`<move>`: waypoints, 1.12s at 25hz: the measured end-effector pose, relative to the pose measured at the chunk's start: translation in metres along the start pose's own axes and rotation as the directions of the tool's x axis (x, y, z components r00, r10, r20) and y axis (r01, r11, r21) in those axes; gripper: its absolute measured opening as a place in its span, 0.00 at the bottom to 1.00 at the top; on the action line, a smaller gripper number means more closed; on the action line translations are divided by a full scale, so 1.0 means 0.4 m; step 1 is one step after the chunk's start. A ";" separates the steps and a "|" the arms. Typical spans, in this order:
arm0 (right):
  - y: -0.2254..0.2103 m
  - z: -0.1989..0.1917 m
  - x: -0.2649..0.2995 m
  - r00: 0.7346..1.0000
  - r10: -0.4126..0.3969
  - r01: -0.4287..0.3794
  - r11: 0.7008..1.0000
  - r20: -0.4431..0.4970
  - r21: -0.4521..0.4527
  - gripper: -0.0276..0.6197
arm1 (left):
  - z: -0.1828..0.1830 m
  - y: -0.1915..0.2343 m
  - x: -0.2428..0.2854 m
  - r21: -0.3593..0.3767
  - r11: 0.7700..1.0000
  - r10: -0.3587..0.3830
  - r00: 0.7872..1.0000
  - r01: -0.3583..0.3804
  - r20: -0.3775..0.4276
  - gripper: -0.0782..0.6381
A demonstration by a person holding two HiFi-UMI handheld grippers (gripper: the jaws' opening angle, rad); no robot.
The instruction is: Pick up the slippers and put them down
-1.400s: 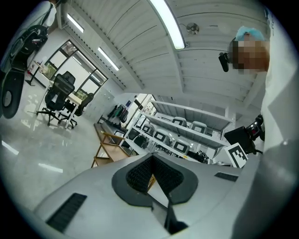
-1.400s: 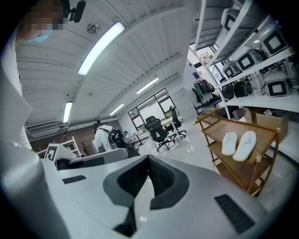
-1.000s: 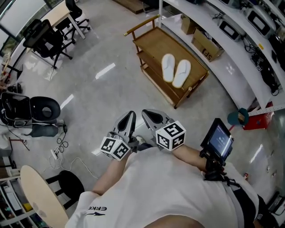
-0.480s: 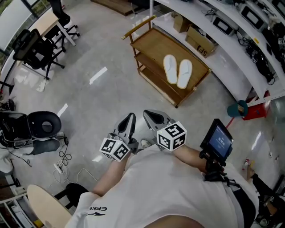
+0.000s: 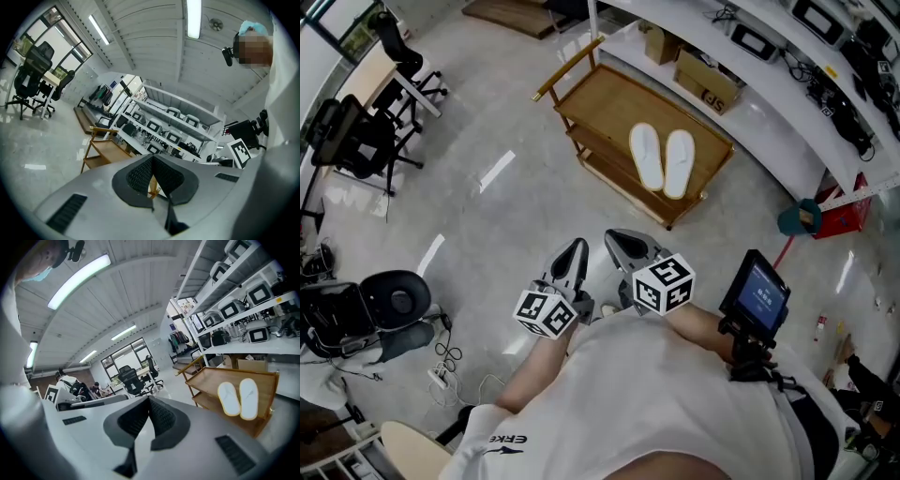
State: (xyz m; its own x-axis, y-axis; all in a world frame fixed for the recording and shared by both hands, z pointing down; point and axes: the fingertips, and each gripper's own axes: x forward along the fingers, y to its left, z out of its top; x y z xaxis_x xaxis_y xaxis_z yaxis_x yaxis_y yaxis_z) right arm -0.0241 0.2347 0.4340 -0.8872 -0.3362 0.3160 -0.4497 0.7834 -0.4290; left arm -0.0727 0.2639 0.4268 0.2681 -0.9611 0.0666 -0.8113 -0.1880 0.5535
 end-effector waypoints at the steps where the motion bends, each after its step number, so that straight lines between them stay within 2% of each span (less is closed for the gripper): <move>1: -0.022 0.015 0.008 1.000 -0.009 0.009 1.000 0.008 0.006 0.05 | 0.005 0.008 0.026 0.004 1.000 -0.004 1.000 0.004 -0.010 0.11; 7: -0.186 0.078 0.031 0.995 -0.092 0.088 0.993 0.047 0.074 0.05 | 0.014 0.028 0.218 0.030 0.998 -0.056 0.995 0.059 -0.088 0.11; 16: -0.412 0.121 -0.023 0.961 -0.257 0.236 0.955 0.100 0.182 0.05 | -0.039 0.011 0.444 0.041 0.986 -0.151 0.963 0.164 -0.224 0.12; 23: -0.520 0.116 -0.079 0.905 -0.410 0.368 0.888 0.113 0.277 0.05 | -0.087 -0.002 0.546 0.024 0.965 -0.237 0.912 0.260 -0.335 0.12; 28: -0.599 0.082 -0.116 0.848 -0.520 0.460 0.816 0.097 0.351 0.05 | -0.136 0.021 0.611 0.005 0.957 -0.261 0.867 0.291 -0.424 0.11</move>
State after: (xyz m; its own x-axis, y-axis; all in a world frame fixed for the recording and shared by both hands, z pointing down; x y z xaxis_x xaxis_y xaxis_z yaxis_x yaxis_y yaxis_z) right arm 0.1213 0.0454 0.4944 -0.5286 -0.7436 0.4094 -0.8113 0.3008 -0.5013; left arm 0.0141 0.0386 0.4930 0.6649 -0.6982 0.2654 -0.7009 -0.4605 0.5447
